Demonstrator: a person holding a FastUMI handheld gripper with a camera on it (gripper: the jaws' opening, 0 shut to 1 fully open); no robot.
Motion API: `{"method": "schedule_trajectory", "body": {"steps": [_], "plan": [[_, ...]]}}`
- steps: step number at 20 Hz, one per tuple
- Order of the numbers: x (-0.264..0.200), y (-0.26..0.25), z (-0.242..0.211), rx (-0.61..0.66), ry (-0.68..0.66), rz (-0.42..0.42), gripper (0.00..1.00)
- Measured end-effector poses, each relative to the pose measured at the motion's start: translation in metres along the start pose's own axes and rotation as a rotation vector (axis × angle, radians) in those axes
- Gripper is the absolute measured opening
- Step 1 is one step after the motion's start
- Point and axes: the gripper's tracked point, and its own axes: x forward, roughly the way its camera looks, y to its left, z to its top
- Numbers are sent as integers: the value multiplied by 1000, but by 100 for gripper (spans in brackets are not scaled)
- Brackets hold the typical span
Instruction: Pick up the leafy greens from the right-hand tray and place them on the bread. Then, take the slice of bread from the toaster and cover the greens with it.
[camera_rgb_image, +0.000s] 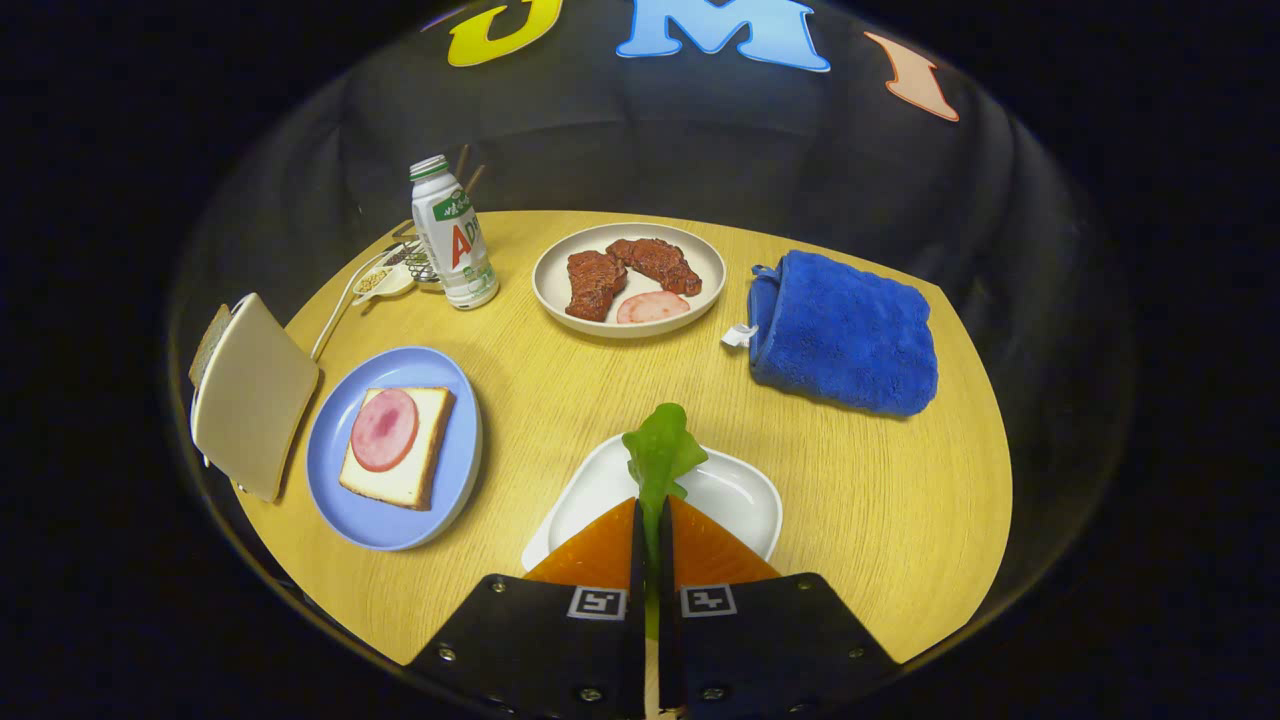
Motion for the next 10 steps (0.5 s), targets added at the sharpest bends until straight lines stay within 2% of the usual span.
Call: {"method": "schedule_trajectory", "body": {"steps": [10], "plan": [[-10, 46, 34, -43, -32, -1, 6]]}}
